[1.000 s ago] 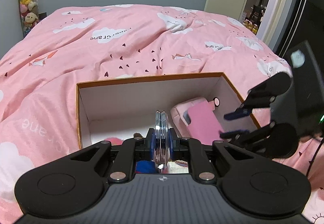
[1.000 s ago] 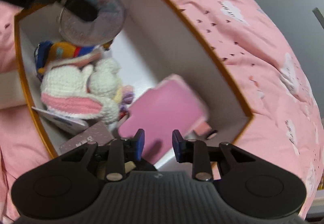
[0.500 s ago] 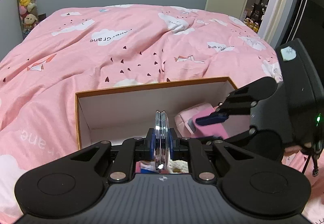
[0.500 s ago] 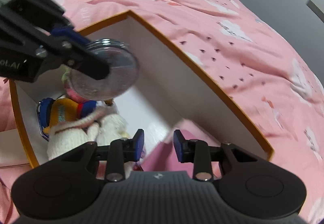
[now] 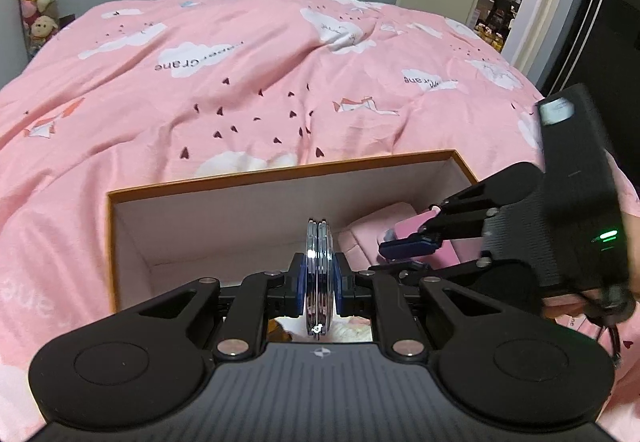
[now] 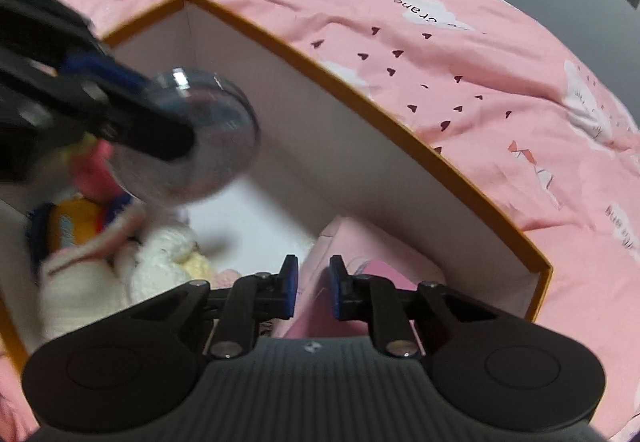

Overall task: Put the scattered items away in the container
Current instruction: 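Lower the mirror into the box with the left tool while the right tool releases the card holder inside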

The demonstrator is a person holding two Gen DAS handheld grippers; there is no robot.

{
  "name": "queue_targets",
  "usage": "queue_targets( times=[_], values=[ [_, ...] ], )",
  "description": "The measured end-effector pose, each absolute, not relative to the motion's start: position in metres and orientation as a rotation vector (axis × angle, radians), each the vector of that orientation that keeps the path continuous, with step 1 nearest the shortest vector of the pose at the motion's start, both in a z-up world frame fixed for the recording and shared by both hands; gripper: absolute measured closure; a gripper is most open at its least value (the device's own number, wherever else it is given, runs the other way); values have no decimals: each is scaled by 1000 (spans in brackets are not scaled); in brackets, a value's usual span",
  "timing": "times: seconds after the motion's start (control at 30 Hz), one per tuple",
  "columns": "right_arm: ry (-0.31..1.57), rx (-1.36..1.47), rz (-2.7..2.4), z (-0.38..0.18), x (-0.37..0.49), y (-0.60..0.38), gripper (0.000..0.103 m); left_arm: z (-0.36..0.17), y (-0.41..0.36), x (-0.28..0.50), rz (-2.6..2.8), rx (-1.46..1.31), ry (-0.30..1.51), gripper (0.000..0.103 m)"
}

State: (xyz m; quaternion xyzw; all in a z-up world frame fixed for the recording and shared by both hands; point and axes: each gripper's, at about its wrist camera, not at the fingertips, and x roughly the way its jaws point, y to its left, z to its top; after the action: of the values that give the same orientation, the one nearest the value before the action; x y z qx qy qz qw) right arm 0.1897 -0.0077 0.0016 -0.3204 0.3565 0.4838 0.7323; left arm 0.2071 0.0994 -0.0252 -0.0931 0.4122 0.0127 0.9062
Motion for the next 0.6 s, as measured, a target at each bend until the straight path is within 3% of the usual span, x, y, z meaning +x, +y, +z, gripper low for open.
queue_targets(
  times=[0.3, 0.6],
  values=[
    [705, -491, 957, 45, 177, -60, 84, -47, 98, 236, 39, -246, 909, 88],
    [677, -434, 918, 49, 163, -90, 79, -68, 83, 260, 10, -280, 975, 88]
  ],
)
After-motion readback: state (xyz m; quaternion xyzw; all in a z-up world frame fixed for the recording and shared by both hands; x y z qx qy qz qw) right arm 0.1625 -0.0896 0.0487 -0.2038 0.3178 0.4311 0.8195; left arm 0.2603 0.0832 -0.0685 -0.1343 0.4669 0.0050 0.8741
